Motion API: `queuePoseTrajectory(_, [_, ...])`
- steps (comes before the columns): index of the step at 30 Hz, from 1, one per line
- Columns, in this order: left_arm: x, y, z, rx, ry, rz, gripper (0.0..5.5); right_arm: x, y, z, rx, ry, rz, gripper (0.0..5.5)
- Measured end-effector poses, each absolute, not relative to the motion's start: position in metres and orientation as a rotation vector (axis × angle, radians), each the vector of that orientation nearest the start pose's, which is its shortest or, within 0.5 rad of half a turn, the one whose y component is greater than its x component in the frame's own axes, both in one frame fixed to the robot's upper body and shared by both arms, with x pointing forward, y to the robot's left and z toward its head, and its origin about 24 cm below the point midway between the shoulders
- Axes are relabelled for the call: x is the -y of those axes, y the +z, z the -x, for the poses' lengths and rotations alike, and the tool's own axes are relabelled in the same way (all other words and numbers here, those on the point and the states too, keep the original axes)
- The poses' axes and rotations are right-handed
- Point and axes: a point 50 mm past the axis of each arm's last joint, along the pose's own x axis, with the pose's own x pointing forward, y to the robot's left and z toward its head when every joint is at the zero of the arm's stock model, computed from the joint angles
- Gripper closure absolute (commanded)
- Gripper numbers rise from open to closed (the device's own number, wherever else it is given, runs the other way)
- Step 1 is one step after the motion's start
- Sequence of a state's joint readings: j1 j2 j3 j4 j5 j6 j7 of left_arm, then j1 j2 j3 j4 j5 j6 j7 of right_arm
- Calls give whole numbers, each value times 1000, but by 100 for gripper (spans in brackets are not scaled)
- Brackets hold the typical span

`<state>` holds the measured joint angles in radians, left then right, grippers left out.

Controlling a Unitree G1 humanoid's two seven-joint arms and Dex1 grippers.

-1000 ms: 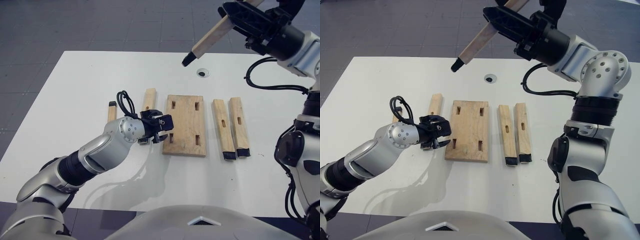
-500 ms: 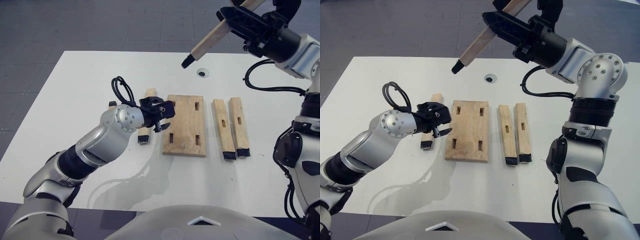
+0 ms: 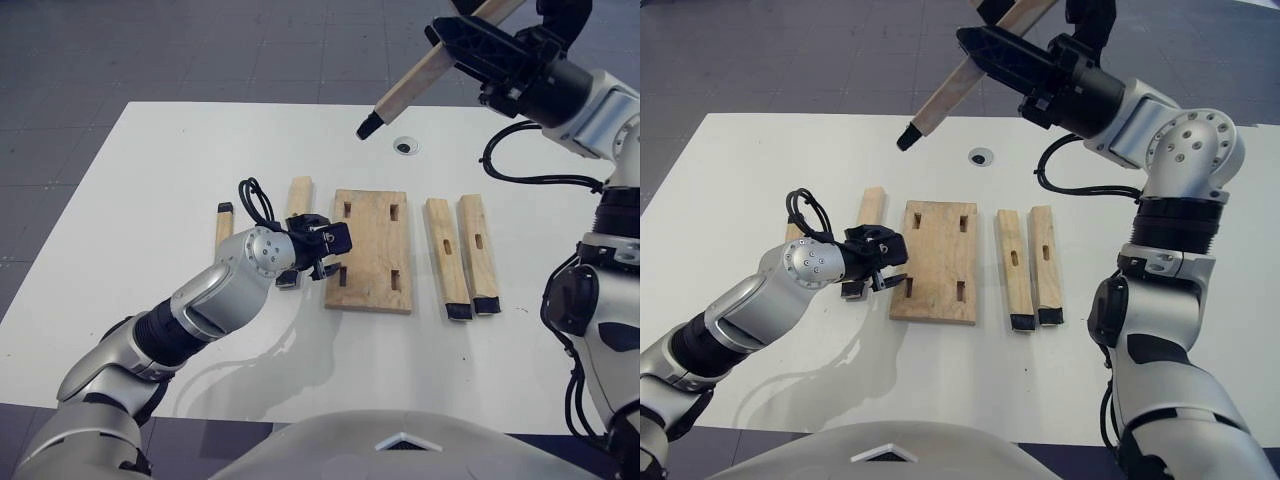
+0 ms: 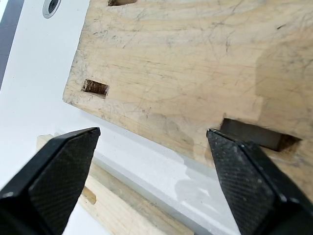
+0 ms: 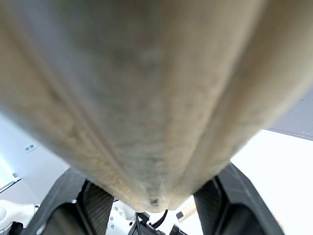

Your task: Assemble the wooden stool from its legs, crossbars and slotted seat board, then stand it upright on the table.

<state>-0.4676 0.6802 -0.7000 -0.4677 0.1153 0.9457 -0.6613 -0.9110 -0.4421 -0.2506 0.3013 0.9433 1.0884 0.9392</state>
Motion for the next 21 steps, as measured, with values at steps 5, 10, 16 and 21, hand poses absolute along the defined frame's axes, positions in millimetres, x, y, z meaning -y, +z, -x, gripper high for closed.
queuePoseTrajectory(5, [-104, 97, -246, -491, -949, -936, 146, 155, 236, -330, -121, 1329, -634, 347])
queuePoseTrajectory(10, [-107, 95, -245, -492, -949, -959, 146, 154, 235, -330, -126, 1329, -631, 347])
queuePoseTrajectory(16, [-106, 94, -243, -492, -954, -957, 146, 155, 234, -331, -128, 1319, -626, 347])
queuePoseTrajectory(21, [-102, 92, -232, -500, -998, -940, 146, 155, 230, -331, -140, 1306, -630, 347])
